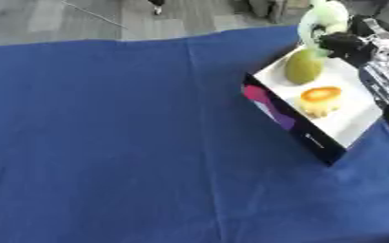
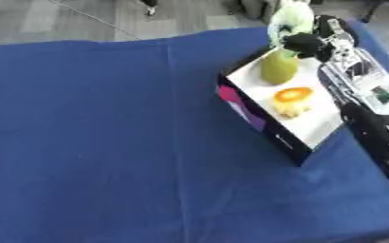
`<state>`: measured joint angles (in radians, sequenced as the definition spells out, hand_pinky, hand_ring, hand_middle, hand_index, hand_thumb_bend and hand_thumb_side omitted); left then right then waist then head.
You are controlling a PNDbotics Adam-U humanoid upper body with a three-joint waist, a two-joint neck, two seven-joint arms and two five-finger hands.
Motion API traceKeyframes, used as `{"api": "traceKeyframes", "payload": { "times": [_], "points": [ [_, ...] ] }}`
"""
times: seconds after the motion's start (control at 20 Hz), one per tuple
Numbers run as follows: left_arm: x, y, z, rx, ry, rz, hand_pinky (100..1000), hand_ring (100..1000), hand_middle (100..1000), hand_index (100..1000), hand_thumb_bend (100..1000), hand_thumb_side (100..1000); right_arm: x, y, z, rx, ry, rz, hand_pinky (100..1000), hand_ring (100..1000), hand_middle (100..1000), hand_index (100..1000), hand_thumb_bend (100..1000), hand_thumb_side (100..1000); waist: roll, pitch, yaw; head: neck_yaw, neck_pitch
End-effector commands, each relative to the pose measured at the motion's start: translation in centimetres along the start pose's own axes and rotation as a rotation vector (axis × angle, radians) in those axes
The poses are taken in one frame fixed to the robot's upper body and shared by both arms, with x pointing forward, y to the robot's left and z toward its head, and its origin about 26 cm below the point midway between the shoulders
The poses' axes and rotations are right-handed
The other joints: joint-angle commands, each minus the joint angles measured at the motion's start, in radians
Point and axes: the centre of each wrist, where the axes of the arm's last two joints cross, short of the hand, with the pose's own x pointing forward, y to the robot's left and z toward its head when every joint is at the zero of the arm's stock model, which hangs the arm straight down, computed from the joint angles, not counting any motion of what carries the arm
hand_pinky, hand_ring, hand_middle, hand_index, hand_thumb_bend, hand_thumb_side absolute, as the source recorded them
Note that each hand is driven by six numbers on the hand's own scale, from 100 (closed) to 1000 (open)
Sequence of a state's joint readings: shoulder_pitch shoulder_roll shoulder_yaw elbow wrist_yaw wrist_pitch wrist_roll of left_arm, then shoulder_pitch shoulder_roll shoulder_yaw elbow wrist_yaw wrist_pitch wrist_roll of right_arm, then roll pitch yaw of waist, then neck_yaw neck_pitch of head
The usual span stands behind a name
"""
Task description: Pick up the objects with one hand, pass them to the other hand, and then place them into the box on the other side of the table.
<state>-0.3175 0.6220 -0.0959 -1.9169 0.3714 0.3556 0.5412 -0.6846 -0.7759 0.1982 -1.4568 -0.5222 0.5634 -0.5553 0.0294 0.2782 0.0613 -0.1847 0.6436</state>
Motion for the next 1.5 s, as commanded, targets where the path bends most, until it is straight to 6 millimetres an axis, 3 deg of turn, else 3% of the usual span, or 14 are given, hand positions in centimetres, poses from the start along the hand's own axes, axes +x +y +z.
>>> {"api": "traceKeyframes", "payload": {
  "times": [0.05, 0.2, 0.3, 0.4, 0.5, 0.8, 1.0, 1.15, 1.35, 1.5],
  "points": [
    [1.5, 0.8, -0.2, 0.02, -0.056, -0.002, 789, 676, 645, 777, 166, 854, 0.0, -2.4, -0.6, -0.431, 0.252, 0.266, 701, 623, 430, 540, 100, 100, -0.001, -0.017, -0.001, -0.016, -0.018],
    [1.5, 0.7, -0.2, 0.027, -0.059, 0.006, 788, 675, 645, 776, 166, 848, -1.5, -2.7, -0.9, -0.442, 0.276, 0.315, 743, 701, 528, 646, 267, 100, 0.0, -0.016, 0.001, -0.017, -0.024],
    [1.5, 0.6, -0.2, 0.027, -0.058, 0.008, 789, 676, 645, 776, 172, 844, -2.5, -2.7, -1.1, -0.441, 0.289, 0.355, 765, 763, 650, 754, 401, 100, 0.0, -0.017, 0.003, -0.015, -0.027],
    [1.5, 0.6, -0.1, 0.024, -0.06, 0.01, 789, 676, 646, 779, 174, 836, -3.5, -2.7, -1.4, -0.422, 0.302, 0.402, 789, 816, 759, 856, 383, 100, 0.001, -0.017, 0.005, -0.011, -0.026],
    [1.6, 0.5, -0.1, 0.023, -0.061, 0.008, 789, 677, 646, 780, 177, 826, -4.4, -2.7, -1.8, -0.394, 0.311, 0.454, 831, 869, 791, 905, 388, 100, 0.001, -0.018, 0.005, -0.007, -0.025],
    [1.4, 0.6, -0.1, 0.033, -0.053, -0.013, 789, 677, 646, 783, 180, 816, -4.7, -3.7, -2.5, -0.282, 0.31, 0.572, 894, 938, 842, 976, 546, 136, 0.001, -0.018, 0.006, -0.004, -0.021],
    [1.2, 0.5, 0.0, 0.035, -0.04, -0.02, 789, 675, 644, 781, 181, 809, -3.5, -4.6, -2.6, -0.29, 0.281, 0.606, 873, 941, 847, 990, 473, 136, 0.0, -0.018, 0.004, -0.003, -0.017],
    [1.3, 0.6, 0.0, 0.04, -0.043, -0.018, 789, 674, 643, 780, 179, 805, -1.0, -5.1, -2.0, -0.341, 0.201, 0.568, 821, 928, 841, 997, 330, 153, 0.001, -0.018, 0.003, 0.002, -0.014],
    [1.3, 0.7, 0.1, 0.054, -0.049, -0.017, 788, 671, 639, 777, 177, 802, 4.2, -5.1, 1.2, -0.445, -0.012, 0.418, 748, 909, 850, 1000, 100, 224, 0.001, -0.018, 0.001, 0.013, -0.013],
    [1.2, 0.7, 0.1, 0.059, -0.047, -0.019, 788, 670, 637, 776, 175, 801, 6.7, -4.7, 4.1, -0.455, -0.138, 0.32, 738, 907, 858, 1000, 100, 300, -0.002, -0.019, 0.002, 0.019, -0.014]
  ]
}}
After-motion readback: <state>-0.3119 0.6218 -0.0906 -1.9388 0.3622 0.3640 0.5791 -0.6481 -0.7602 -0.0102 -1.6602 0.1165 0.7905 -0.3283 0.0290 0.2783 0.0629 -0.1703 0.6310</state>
